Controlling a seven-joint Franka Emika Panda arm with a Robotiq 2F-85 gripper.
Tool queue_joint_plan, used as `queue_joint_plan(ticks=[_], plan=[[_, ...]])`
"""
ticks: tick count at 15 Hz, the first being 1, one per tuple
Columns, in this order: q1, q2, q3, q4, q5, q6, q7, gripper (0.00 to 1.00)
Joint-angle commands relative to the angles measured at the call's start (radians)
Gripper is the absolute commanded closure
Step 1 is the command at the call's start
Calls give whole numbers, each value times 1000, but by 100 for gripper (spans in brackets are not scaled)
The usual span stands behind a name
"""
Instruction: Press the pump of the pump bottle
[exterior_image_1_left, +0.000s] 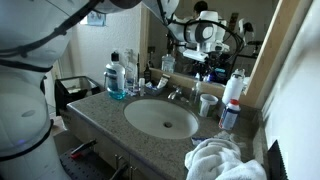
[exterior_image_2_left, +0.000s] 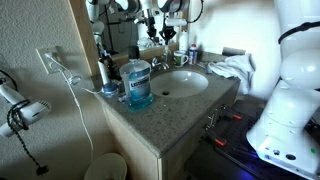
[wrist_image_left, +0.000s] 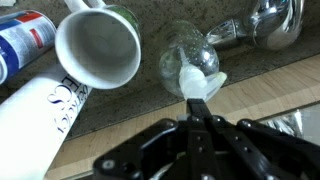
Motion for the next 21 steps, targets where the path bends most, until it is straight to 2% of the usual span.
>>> queue_joint_plan(ticks=[1,11,21], plan=[[-9,30,15,-94,16,-19,-20,100],[-9,26,19,-99,21,-19,-22,100],[-14,4,15,-144,31,63,-25,100]])
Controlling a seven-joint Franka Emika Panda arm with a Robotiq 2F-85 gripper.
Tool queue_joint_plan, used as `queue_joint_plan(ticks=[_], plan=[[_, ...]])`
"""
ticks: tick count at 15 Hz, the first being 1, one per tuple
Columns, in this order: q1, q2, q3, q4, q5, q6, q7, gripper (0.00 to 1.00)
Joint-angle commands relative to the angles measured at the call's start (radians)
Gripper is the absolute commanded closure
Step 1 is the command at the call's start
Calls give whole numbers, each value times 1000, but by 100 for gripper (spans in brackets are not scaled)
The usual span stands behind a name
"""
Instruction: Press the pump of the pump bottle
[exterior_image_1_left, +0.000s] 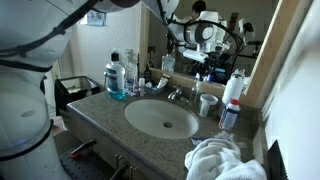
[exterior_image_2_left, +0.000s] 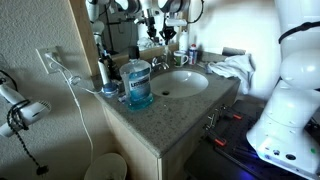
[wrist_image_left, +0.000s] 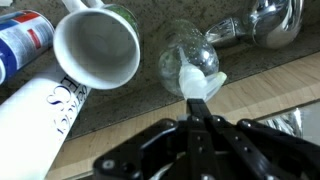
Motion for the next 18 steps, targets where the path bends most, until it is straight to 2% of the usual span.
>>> queue_joint_plan(ticks=[1,7,18], plan=[[-12,5,14,-132,23,50,-27,100],[-7,-26,9,-159,22,73,-19,100],[-5,-34,4,-108,14,59,-12,100]])
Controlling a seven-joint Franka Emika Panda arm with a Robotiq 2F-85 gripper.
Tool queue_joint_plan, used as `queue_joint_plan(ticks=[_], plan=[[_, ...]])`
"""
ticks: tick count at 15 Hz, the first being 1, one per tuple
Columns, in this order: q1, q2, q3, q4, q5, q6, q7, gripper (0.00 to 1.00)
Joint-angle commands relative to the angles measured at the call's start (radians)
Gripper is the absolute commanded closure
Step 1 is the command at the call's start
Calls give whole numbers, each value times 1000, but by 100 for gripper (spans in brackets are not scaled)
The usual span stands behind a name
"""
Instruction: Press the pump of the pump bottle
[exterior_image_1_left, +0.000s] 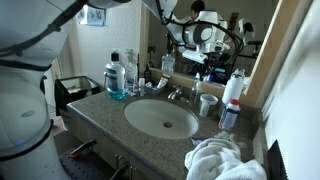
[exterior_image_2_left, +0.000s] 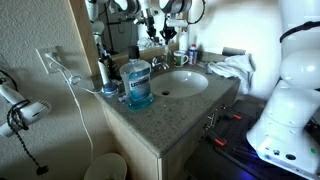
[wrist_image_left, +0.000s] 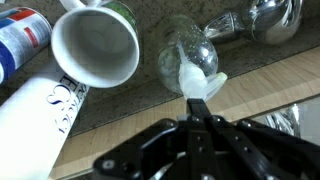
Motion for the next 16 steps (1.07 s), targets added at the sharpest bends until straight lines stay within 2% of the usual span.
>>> queue_joint_plan(ticks=[1,16], plan=[[-5,0,3,-39,2,-16,-11,100],[10,-21,-10,31,-35,-102,15,100]])
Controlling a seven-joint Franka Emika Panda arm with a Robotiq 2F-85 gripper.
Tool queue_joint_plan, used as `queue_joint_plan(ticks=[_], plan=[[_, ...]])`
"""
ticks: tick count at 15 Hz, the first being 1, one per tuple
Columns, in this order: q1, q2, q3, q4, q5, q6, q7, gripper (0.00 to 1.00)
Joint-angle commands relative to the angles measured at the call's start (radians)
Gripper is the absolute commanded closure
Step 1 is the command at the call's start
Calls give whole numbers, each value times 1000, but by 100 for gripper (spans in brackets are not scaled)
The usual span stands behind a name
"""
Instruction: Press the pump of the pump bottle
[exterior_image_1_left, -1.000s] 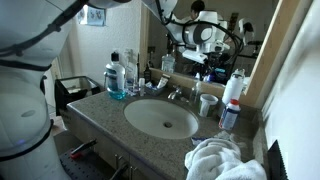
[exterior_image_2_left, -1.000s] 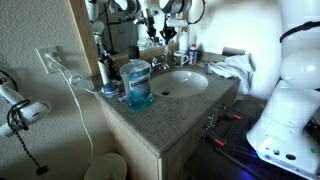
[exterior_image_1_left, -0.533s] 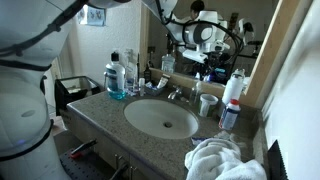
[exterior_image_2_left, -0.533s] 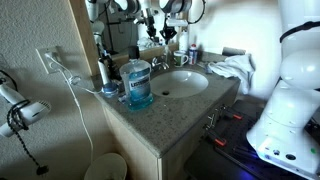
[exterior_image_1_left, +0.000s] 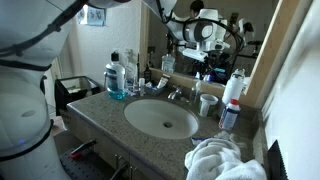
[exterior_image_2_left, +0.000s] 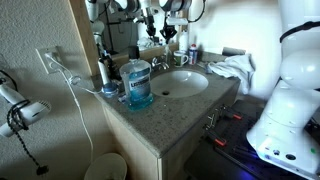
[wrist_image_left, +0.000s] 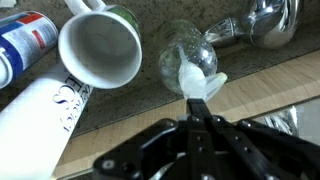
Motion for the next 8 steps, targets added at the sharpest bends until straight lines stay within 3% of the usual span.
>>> queue_joint_plan(ticks=[1,8], plan=[[9,-22,-10,13,-26,-54,15,100],[20,-65,-9,39,-52,-83,22,100]])
